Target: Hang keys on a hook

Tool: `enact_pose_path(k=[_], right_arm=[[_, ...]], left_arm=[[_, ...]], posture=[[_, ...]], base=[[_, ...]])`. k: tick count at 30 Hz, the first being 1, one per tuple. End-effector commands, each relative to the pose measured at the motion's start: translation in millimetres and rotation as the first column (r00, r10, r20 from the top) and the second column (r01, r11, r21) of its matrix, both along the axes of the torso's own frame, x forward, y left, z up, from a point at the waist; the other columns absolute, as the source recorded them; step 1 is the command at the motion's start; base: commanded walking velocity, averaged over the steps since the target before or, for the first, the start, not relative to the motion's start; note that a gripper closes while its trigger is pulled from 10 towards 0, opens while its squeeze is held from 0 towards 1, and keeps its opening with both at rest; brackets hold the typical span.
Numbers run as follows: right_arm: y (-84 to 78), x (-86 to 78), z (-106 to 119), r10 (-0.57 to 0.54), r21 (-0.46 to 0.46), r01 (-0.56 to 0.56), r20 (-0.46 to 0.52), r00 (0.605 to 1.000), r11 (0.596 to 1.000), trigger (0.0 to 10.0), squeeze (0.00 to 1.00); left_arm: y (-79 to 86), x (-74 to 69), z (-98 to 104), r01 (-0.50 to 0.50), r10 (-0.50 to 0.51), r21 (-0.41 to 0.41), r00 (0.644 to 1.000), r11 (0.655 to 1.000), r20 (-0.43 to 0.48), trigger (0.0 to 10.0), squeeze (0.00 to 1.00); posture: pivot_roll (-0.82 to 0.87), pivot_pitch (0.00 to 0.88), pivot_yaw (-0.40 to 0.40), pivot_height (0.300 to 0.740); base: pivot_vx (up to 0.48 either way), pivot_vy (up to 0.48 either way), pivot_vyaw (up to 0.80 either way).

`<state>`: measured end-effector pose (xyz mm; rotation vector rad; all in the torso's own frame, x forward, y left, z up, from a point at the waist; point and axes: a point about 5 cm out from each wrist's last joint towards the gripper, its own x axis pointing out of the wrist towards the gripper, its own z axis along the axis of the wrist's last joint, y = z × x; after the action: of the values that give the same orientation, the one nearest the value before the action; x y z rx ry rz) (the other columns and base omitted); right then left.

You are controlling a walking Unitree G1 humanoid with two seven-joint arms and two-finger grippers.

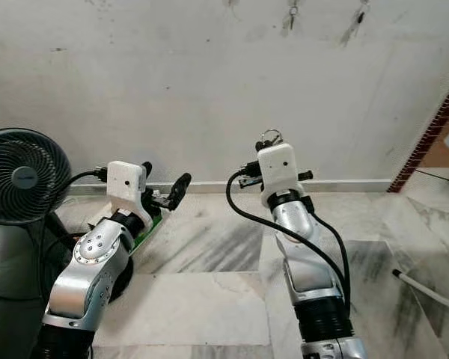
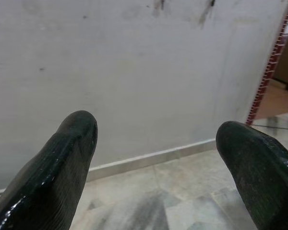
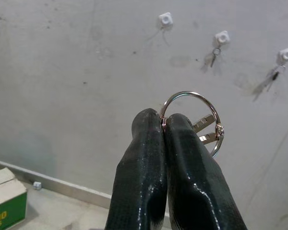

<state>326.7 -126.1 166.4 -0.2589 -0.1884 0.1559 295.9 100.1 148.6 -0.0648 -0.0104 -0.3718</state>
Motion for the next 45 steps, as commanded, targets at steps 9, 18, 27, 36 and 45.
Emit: enact_pose_path(k=[9,18,27,36,45], right_arm=[[1.0,-1.2,4.9,0.002,-0.01,-0.002,0.016,1.0,1.0,10.0,0.0],[5.5,-2.8,2.6,0.008,-0.014,-0.007,0.016,1.0,1.0,10.0,0.0],[5.9,-2.2,3.7,0.016,-0.022,-0.015,0.027,0.999,1.0,10.0,0.0],[7.7,-2.7,3.5,0.027,-0.03,-0.026,0.032,0.999,0.999,10.0,0.0],[9.1,-2.1,4.3,0.039,-0.04,-0.037,0.04,0.998,0.999,10.0,0.0]], left_arm=[[6.1,4.1,-2.1,-0.004,0.004,-0.001,1.0,1.0,-0.011,10.0,0.0],[4.3,3.0,-1.0,0.018,-0.018,-0.013,1.0,1.0,0.001,10.0,0.0],[0.4,2.1,1.3,0.04,-0.04,-0.028,0.999,0.999,0.015,10.0,0.0],[-0.5,1.7,0.7,0.045,-0.044,-0.029,0.999,0.999,0.014,10.0,0.0],[-1.9,2.0,-0.1,0.049,-0.049,-0.027,0.999,0.998,0.016,10.0,0.0]], posture=[[-0.02,0.0,0.057,0.74],[-0.01,0.0,0.058,0.74],[-0.01,0.0,0.057,0.74],[-0.01,0.0,0.057,0.74],[-0.01,0.0,0.056,0.74]], base=[[0.0,0.0,-0.8],[0.228,0.0,-0.77],[0.409,0.135,0.0],[0.416,0.135,0.0],[0.411,0.247,0.0]])
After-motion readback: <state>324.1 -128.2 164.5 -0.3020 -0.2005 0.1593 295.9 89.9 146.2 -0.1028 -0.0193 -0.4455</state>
